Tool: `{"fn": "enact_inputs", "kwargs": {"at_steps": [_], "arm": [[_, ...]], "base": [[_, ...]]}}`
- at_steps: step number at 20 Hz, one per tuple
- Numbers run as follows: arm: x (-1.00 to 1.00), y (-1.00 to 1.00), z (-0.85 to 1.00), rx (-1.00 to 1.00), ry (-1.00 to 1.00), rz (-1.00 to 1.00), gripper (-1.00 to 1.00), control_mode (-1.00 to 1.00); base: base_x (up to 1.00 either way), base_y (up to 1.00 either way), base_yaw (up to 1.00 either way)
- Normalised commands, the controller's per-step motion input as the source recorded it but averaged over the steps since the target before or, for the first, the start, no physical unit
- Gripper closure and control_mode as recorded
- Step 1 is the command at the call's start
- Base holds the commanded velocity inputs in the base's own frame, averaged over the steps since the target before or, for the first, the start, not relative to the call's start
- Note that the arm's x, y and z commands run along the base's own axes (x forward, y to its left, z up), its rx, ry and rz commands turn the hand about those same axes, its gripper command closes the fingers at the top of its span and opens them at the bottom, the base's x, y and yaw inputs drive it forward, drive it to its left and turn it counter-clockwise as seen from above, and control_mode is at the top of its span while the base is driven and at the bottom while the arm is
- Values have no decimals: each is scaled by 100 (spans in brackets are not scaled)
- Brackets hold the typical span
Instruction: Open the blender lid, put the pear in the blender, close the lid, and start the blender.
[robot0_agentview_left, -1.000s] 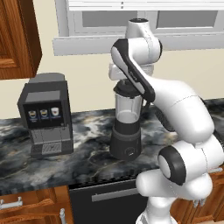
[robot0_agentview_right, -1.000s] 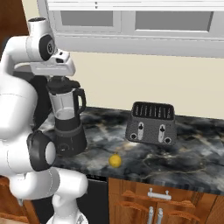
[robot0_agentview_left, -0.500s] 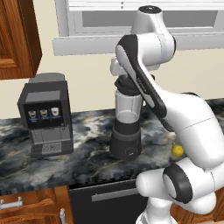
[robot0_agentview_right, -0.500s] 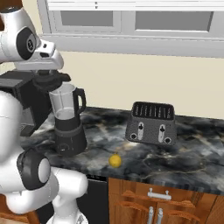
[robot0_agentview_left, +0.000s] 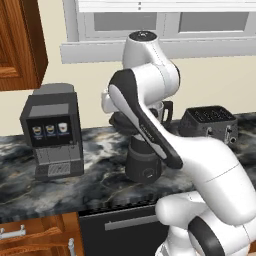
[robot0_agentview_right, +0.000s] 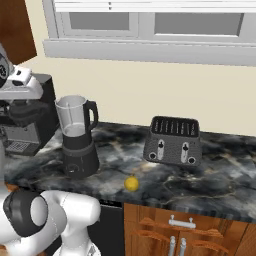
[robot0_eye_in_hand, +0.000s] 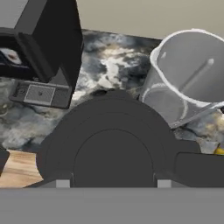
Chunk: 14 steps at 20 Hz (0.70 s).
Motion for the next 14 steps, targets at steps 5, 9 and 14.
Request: {"fn": "enact_inputs", "kwargs": {"at_steps": [5,9,14], "arm": [[-21,63,-79,-6,13,0,100,-100],[0,62,-80,-11,9,0,100,-100],[0,55,-78,-11,8,0,100,-100]], "base": [[0,0,0],[0,0,0],[0,0,0]]}}
